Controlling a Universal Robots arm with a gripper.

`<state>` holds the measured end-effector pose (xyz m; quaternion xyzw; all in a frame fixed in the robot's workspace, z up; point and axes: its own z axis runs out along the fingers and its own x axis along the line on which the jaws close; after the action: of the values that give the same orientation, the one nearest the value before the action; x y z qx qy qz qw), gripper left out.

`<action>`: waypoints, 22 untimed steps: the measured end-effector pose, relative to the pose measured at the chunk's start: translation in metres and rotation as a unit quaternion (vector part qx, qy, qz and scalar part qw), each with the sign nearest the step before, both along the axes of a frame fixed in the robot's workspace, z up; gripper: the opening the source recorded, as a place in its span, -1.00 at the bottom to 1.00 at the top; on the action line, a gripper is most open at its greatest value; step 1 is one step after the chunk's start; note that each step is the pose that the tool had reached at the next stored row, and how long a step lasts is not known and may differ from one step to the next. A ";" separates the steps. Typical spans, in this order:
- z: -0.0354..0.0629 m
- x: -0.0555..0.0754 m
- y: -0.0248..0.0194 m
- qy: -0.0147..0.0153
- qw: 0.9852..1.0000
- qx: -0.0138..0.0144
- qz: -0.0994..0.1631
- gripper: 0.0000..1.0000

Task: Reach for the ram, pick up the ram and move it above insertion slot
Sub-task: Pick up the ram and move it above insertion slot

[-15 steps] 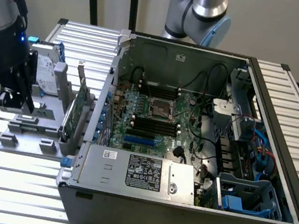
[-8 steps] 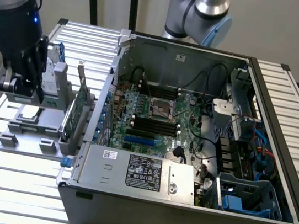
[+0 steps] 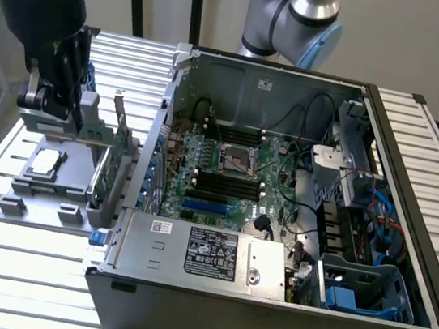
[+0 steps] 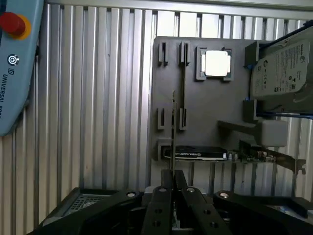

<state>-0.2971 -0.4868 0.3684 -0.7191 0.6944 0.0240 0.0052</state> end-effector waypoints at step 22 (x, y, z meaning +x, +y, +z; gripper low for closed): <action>0.0209 0.100 0.0000 0.001 1.000 0.025 0.000 -0.73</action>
<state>-0.1971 -0.4868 0.3893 -0.7188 0.6936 0.0424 0.0223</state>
